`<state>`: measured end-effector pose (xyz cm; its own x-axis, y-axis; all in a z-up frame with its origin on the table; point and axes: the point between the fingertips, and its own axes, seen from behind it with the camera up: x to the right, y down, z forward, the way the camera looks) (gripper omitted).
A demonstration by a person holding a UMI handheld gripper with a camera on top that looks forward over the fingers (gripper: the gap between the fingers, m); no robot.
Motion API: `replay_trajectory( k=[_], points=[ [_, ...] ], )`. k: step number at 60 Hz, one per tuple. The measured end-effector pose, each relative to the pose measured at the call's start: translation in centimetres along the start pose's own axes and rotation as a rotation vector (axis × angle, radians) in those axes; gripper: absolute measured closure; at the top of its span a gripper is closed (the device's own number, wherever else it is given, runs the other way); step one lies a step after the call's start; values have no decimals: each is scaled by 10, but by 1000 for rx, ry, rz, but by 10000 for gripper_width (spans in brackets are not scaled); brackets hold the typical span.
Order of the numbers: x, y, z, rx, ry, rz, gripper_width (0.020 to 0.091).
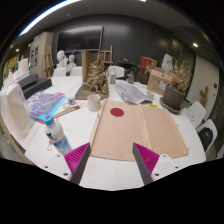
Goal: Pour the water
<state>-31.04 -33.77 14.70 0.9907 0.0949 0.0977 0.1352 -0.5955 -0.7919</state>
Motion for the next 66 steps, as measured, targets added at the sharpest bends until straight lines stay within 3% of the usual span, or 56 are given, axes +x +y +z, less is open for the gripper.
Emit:
replay_trajectory(
  k=[8, 23, 38, 49, 58, 63, 66],
  points=[
    [-11, 9, -1, -29, 3, -9, 247],
    [-90, 36, 0, -35, -21, 2, 246],
    [-168, 35, 26, 31, -110, 41, 245],
    [-183, 14, 67, 126, -72, 38, 256],
    [-188, 1, 97, 198, -52, 36, 418],
    [-194, 2, 105, 209, -72, 42, 580],
    [-194, 1, 105, 226, -62, 37, 577]
  ],
)
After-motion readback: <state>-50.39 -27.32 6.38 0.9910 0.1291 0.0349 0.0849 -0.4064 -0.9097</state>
